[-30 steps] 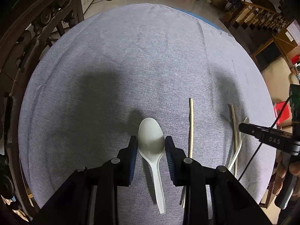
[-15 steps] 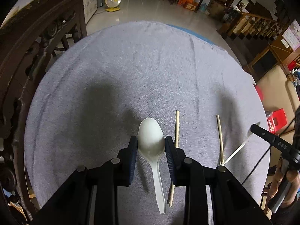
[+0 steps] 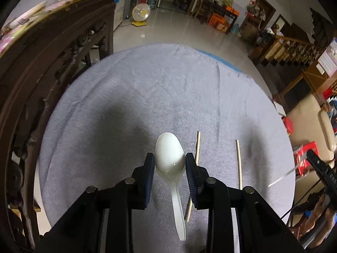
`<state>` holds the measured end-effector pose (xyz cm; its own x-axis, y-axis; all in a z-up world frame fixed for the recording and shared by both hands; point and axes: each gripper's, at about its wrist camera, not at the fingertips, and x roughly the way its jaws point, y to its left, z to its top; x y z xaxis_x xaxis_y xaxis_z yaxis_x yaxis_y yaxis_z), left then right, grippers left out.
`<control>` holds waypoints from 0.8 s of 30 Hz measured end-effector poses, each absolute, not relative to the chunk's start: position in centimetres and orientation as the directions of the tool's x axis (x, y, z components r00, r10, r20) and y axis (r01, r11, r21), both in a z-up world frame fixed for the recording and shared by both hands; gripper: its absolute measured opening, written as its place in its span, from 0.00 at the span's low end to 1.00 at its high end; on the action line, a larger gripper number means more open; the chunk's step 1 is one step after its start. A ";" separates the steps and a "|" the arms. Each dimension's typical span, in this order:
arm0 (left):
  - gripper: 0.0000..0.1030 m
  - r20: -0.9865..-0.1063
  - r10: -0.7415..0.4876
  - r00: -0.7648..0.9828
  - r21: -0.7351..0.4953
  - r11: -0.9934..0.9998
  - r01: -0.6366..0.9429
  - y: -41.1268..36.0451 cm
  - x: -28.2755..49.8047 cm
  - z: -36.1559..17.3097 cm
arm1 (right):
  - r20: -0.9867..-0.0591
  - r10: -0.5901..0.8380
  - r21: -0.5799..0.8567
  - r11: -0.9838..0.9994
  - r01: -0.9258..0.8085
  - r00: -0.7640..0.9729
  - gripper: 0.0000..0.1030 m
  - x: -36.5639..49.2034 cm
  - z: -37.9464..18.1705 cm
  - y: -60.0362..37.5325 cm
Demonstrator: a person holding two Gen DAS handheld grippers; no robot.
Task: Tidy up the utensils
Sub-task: 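Lift the spoon with the left tool toward the black cup while the right tool carries its spoon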
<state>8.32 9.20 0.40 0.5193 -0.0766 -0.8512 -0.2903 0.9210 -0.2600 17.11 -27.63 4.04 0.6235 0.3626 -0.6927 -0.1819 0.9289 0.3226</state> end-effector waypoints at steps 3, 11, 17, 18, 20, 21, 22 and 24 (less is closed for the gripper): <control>0.30 -0.834 -0.070 0.547 -0.271 0.916 -0.296 9.3 7.2 1.6 | -0.667 0.363 0.325 0.927 -0.185 0.651 0.33 15.5 5.2 -28.3; 0.30 -0.816 -0.007 0.578 -0.233 0.920 -0.317 8.5 4.8 3.3 | -0.622 0.376 0.343 0.919 -0.194 0.686 0.33 11.9 7.1 -30.0; 0.30 -0.821 0.032 0.570 -0.202 0.917 -0.343 8.5 3.3 2.9 | -0.621 0.377 0.343 0.919 -0.195 0.687 0.33 10.3 7.0 -30.7; 0.30 -0.821 0.036 0.570 -0.201 0.916 -0.346 8.5 3.1 2.9 | -0.621 0.379 0.345 0.918 -0.194 0.687 0.33 10.1 7.0 -30.8; 0.30 -0.820 0.045 0.570 -0.194 0.916 -0.351 8.4 2.7 2.9 | -0.618 0.378 0.347 0.918 -0.192 0.690 0.33 9.6 7.0 -31.1; 0.30 -0.819 0.051 0.572 -0.190 0.916 -0.353 8.3 2.4 2.9 | -0.616 0.376 0.347 0.918 -0.191 0.692 0.33 9.3 7.1 -31.3; 0.30 -0.817 0.052 0.575 -0.192 0.915 -0.355 8.3 2.2 3.0 | -0.615 0.376 0.347 0.918 -0.190 0.693 0.33 9.1 7.1 -31.4; 0.30 -0.813 0.056 0.580 -0.193 0.913 -0.359 8.2 1.8 3.1 | -0.612 0.377 0.351 0.917 -0.188 0.695 0.33 8.6 7.2 -31.6</control>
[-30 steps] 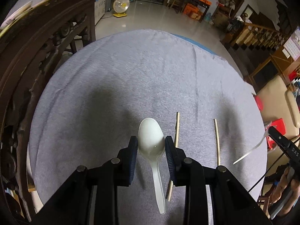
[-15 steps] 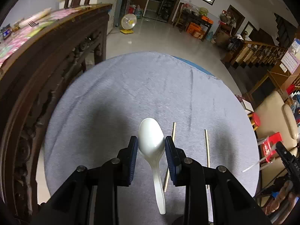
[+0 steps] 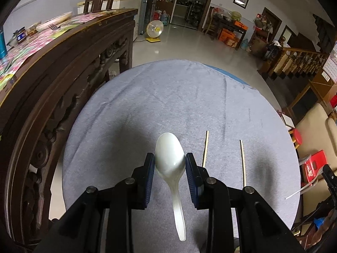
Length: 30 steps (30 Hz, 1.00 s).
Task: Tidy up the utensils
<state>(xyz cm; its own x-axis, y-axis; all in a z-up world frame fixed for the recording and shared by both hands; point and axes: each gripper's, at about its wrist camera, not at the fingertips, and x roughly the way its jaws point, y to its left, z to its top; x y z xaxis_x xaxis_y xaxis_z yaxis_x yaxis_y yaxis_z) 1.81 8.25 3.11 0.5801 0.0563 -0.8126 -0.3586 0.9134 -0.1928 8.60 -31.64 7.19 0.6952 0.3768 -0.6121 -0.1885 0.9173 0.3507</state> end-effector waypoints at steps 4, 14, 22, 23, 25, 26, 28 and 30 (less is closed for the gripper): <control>0.30 -0.791 0.071 0.608 -0.199 0.909 -0.365 8.0 0.7 4.1 | -0.599 0.375 0.352 0.917 -0.188 0.707 0.33 7.4 7.4 -32.1; 0.30 -0.705 0.077 0.705 -0.245 0.906 -0.344 7.3 -2.8 8.6 | -0.540 0.400 0.368 0.904 -0.220 0.741 0.33 4.4 9.4 -32.4; 0.30 -0.607 0.035 0.794 -0.296 0.917 -0.267 5.0 -6.4 13.1 | -0.444 0.443 0.376 0.881 -0.287 0.779 0.33 0.7 12.6 -31.9; 0.30 -0.596 0.030 0.802 -0.300 0.918 -0.257 4.5 -6.8 13.4 | -0.436 0.449 0.377 0.878 -0.295 0.780 0.33 0.4 12.9 -31.7; 0.30 -0.581 0.022 0.814 -0.306 0.921 -0.243 3.5 -7.6 13.6 | -0.416 0.466 0.373 0.871 -0.320 0.781 0.33 -0.8 13.4 -31.1; 0.30 -0.578 0.018 0.816 -0.306 0.922 -0.237 2.9 -7.9 13.8 | -0.411 0.472 0.370 0.868 -0.331 0.780 0.33 -1.2 13.6 -30.9; 0.30 -0.574 0.021 0.819 -0.298 0.926 -0.232 1.7 -8.3 13.2 | -0.402 0.484 0.353 0.865 -0.356 0.777 0.33 -2.3 13.8 -30.0; 0.30 -0.579 0.024 0.815 -0.286 0.930 -0.230 0.8 -8.4 12.5 | -0.397 0.493 0.335 0.863 -0.379 0.774 0.33 -3.2 13.8 -29.1</control>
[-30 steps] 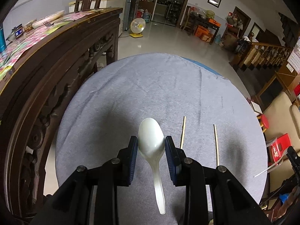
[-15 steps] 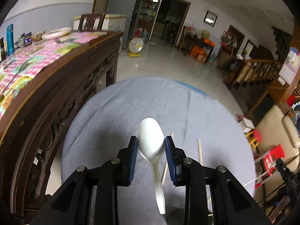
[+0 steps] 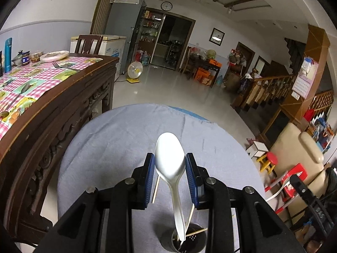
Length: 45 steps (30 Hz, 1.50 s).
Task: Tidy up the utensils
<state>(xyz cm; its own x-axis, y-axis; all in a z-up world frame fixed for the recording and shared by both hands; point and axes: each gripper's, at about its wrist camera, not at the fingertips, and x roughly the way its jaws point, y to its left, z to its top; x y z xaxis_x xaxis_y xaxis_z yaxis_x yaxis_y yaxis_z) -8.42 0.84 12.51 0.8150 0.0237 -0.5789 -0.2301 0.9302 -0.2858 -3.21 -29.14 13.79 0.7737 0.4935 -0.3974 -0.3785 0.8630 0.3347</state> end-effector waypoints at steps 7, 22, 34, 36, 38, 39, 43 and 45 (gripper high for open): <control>0.30 -0.561 0.046 0.827 -0.250 0.943 -0.222 -2.2 -9.0 8.9 | -0.418 0.483 0.225 0.876 -0.427 0.770 0.33 -5.6 12.0 -25.8; 0.30 -0.544 0.088 0.834 -0.240 0.937 -0.255 -3.4 -9.3 4.9 | -0.431 0.450 0.062 0.879 -0.472 0.782 0.33 -7.7 7.1 -21.5; 0.30 -0.579 0.075 0.812 -0.236 0.938 -0.254 -3.6 -8.8 3.2 | -0.450 0.448 0.044 0.875 -0.482 0.772 0.33 -8.1 5.5 -21.0; 0.30 -0.580 0.077 0.811 -0.234 0.938 -0.257 -3.6 -8.9 3.1 | -0.453 0.448 0.046 0.875 -0.482 0.770 0.33 -8.2 5.5 -20.9; 0.30 -0.586 0.074 0.807 -0.237 0.937 -0.257 -3.6 -8.9 2.9 | -0.455 0.448 0.046 0.875 -0.481 0.770 0.33 -8.2 5.4 -20.9; 0.30 -0.588 0.074 0.806 -0.238 0.936 -0.260 -3.6 -8.9 2.9 | -0.455 0.448 0.048 0.875 -0.482 0.769 0.33 -8.2 5.4 -20.9; 0.30 -0.594 0.071 0.801 -0.241 0.935 -0.262 -3.5 -8.8 2.8 | -0.456 0.451 0.051 0.874 -0.483 0.767 0.33 -8.3 5.3 -21.0; 0.30 -0.596 0.072 0.800 -0.240 0.935 -0.263 -3.5 -8.8 2.7 | -0.457 0.451 0.052 0.874 -0.483 0.767 0.33 -8.2 5.2 -21.0</control>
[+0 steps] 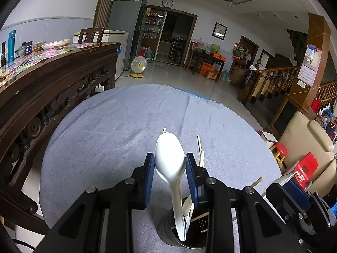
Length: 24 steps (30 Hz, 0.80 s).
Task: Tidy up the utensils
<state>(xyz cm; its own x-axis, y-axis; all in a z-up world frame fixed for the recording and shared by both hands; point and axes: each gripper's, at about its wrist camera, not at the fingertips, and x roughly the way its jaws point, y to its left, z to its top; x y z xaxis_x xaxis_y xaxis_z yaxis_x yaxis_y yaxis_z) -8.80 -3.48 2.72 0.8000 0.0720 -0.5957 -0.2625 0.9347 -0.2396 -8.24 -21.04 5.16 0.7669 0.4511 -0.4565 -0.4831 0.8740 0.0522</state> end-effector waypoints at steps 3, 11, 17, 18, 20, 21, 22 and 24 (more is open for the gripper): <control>0.30 -0.598 0.066 0.799 -0.256 0.929 -0.268 -3.2 -8.8 2.6 | -0.458 0.453 0.055 0.873 -0.484 0.765 0.33 -8.4 5.1 -21.1; 0.30 -0.601 0.055 0.798 -0.270 0.925 -0.267 -2.6 -8.6 2.0 | -0.468 0.457 0.049 0.868 -0.493 0.757 0.33 -8.2 4.7 -20.7; 0.30 -0.611 0.058 0.789 -0.262 0.926 -0.271 -2.8 -8.5 1.6 | -0.476 0.457 0.046 0.866 -0.497 0.752 0.33 -8.1 4.1 -20.6; 0.30 -0.612 0.056 0.789 -0.263 0.926 -0.270 -2.8 -8.5 1.6 | -0.477 0.457 0.047 0.866 -0.498 0.751 0.33 -8.1 4.1 -20.6; 0.30 -0.612 0.056 0.789 -0.262 0.927 -0.269 -2.9 -8.4 1.6 | -0.478 0.457 0.045 0.866 -0.498 0.750 0.33 -8.0 4.1 -20.5; 0.30 -0.613 0.055 0.788 -0.262 0.927 -0.268 -2.9 -8.4 1.6 | -0.478 0.457 0.045 0.866 -0.499 0.750 0.33 -8.0 4.1 -20.5; 0.30 -0.613 0.054 0.788 -0.263 0.927 -0.268 -2.8 -8.4 1.7 | -0.479 0.457 0.044 0.866 -0.499 0.750 0.33 -8.0 4.1 -20.4; 0.30 -0.611 0.053 0.790 -0.264 0.927 -0.266 -2.9 -8.4 1.7 | -0.480 0.458 0.043 0.864 -0.501 0.749 0.33 -8.0 4.0 -20.4</control>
